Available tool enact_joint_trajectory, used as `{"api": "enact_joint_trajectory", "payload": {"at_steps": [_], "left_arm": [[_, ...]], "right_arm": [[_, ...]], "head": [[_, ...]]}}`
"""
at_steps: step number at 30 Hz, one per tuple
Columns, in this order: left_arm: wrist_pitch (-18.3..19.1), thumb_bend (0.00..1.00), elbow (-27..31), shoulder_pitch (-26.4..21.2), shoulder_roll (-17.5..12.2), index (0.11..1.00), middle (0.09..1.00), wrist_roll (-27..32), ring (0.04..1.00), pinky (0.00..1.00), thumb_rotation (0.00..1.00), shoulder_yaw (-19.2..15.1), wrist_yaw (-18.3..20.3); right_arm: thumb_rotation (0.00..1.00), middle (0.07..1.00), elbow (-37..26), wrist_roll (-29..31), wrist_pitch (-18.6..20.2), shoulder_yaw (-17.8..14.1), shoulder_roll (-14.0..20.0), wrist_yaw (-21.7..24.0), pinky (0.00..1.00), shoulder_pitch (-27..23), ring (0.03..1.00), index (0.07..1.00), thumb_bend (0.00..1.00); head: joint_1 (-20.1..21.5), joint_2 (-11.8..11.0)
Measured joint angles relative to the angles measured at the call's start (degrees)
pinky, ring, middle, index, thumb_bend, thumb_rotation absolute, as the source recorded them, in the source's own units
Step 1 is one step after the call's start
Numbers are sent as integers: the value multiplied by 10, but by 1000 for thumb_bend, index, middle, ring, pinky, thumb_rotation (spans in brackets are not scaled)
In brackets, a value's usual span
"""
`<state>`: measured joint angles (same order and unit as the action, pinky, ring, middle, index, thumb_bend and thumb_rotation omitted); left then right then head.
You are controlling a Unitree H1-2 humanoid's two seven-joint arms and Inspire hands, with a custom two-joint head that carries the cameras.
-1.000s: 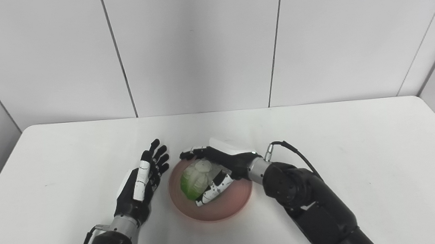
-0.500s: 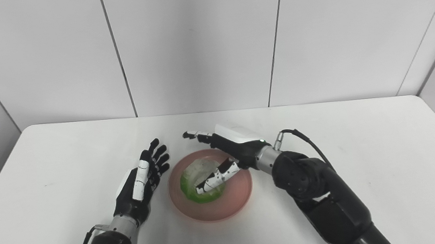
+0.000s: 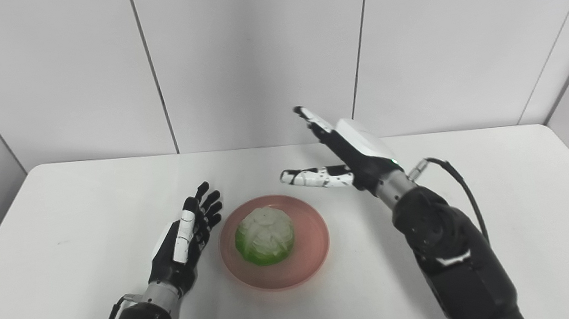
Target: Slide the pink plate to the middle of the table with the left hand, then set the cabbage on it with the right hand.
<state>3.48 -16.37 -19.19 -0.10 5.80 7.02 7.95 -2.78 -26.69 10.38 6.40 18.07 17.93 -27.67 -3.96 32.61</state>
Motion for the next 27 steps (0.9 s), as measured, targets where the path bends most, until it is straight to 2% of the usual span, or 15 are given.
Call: {"api": "enact_joint_trajectory", "payload": {"at_steps": [4, 6, 9, 12, 18, 24, 27], "left_arm": [[0, 823, 0, 1, 1, 979, 964, 6, 959, 987, 1000, -5, 0], [-1, 864, 0, 2, 1, 997, 978, 6, 966, 996, 1000, -6, 0], [-8, 883, -2, 3, 2, 999, 981, 2, 966, 988, 1000, -6, -3], [-21, 873, -4, 5, 6, 999, 988, -8, 967, 972, 1000, -7, -13], [-33, 860, -5, 7, 11, 995, 984, -33, 960, 949, 1000, -6, -30], [-45, 851, -9, 9, 12, 997, 986, -45, 963, 987, 1000, -5, -33], [-45, 854, -9, 9, 13, 995, 984, -47, 961, 993, 1000, -5, -36]], "right_arm": [[1000, 989, 18, 44, 1, -43, -35, -37, 914, 38, 975, 1000, 798], [1000, 993, 30, 66, 1, -66, -55, -65, 928, 54, 974, 996, 754], [1000, 1000, 51, 93, -15, -95, -83, -120, 938, 73, 975, 1000, 744], [1000, 1000, 69, 125, -42, -107, -95, -145, 986, 79, 995, 1000, 700], [1000, 1000, 80, 183, -70, -119, -101, -156, 1000, 89, 1000, 1000, 586], [1000, 1000, 105, 232, -71, -116, -101, -137, 999, 103, 1000, 1000, 484], [1000, 1000, 133, 253, -78, -113, -101, -129, 1000, 103, 1000, 1000, 468]], "head": [[1, 0], [2, -1], [3, -2], [1, -4], [0, -4], [1, -4], [-3, -5]]}}
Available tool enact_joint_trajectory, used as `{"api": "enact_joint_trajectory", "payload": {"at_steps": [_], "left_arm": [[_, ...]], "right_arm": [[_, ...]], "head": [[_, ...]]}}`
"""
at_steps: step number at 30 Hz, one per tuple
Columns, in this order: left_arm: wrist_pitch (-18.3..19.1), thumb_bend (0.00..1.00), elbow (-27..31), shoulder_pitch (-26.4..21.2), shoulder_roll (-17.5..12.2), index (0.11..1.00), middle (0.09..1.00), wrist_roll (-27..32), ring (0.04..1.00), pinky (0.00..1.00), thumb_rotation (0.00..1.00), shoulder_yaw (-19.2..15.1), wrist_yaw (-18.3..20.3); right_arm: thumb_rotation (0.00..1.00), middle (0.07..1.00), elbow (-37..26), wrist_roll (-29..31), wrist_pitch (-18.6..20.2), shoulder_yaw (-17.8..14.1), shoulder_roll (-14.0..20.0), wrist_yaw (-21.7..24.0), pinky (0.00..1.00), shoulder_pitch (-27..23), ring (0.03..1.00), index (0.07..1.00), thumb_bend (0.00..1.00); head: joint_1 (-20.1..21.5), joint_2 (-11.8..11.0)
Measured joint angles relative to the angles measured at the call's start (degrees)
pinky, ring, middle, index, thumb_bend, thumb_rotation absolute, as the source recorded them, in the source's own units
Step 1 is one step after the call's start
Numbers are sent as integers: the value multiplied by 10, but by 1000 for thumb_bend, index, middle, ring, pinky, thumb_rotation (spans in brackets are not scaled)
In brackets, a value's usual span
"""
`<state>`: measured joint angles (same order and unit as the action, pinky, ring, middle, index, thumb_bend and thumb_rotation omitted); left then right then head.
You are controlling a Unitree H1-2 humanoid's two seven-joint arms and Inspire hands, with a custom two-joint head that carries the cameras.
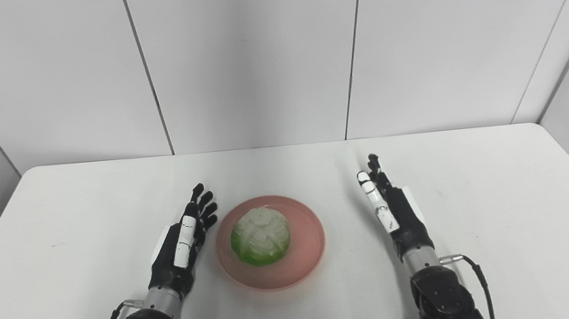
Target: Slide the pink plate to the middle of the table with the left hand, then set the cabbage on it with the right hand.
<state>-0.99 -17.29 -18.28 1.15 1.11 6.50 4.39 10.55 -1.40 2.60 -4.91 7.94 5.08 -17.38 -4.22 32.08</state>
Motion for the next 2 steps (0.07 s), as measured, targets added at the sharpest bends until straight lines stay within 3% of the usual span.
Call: {"api": "enact_joint_trajectory", "payload": {"at_steps": [2], "left_arm": [[-1, 862, -2, 0, 1, 991, 979, -5, 956, 990, 1000, 0, -4]], "right_arm": [[1000, 1000, 15, 17, -21, -2, 0, 4, 1000, -2, 1000, 1000, 476]], "head": [[-2, 1]]}}
